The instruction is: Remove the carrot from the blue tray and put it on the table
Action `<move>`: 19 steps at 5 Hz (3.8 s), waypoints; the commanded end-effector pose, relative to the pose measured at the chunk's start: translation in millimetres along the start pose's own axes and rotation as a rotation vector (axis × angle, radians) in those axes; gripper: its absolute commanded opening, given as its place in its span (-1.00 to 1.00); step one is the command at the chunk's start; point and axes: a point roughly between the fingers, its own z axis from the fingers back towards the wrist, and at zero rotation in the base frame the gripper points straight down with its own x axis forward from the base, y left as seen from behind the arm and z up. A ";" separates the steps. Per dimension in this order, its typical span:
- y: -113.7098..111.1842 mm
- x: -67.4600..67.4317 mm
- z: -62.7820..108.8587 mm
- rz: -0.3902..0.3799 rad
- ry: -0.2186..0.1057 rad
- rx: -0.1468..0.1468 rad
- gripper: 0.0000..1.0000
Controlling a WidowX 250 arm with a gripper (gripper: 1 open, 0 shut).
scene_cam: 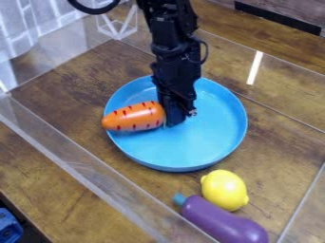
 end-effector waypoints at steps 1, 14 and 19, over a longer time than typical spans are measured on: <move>-2.8 -22.9 -14.9 0.005 0.060 -0.036 -1.00; 98.7 -94.4 50.7 -0.003 0.064 0.045 -1.00; 117.7 -119.2 29.4 -0.026 0.063 0.007 -1.00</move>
